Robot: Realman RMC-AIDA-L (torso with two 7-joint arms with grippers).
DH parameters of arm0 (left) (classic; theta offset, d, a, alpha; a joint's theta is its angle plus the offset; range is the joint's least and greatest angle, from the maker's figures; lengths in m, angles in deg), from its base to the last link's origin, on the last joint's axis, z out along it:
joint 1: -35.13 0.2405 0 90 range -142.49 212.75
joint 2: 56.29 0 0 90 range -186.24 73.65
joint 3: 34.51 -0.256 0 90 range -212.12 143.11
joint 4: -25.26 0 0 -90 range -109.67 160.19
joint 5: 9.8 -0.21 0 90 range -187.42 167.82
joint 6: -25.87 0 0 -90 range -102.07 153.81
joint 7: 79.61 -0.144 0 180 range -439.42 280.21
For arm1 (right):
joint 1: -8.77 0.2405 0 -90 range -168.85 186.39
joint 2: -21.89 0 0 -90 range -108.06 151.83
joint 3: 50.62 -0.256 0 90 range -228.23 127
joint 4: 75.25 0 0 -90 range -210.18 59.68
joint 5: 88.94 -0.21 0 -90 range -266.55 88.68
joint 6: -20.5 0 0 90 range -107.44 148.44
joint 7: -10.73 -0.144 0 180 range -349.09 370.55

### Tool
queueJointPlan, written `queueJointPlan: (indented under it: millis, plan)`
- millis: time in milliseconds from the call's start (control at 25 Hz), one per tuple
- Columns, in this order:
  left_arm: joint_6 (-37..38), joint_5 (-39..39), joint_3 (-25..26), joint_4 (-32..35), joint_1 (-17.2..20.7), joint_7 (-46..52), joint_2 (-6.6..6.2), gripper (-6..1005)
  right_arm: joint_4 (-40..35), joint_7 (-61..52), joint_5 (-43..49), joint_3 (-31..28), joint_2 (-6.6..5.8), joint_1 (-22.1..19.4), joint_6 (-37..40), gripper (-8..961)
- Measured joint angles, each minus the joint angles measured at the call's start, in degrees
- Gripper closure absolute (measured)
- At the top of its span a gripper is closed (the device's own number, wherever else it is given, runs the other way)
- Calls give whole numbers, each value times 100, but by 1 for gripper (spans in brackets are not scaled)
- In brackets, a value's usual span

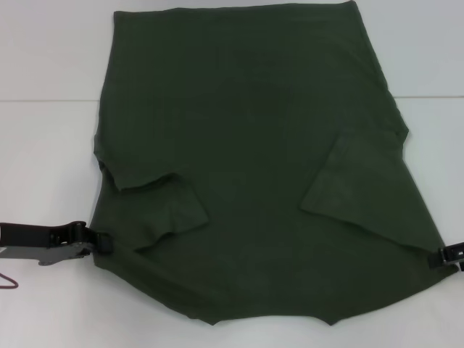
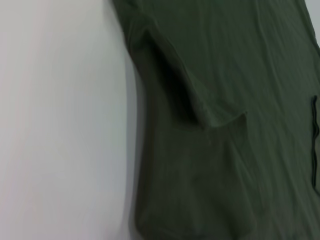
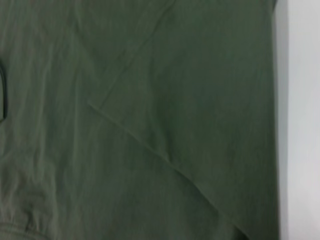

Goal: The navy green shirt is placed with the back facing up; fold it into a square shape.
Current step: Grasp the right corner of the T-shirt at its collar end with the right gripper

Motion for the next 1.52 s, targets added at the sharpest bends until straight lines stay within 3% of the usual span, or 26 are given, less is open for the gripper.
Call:
queueJointPlan:
  millis: [1520]
  plan:
    - [-16, 0, 2, -9, -17, -38, 6, 962, -1, -13, 1, 53, 22, 56, -19, 70]
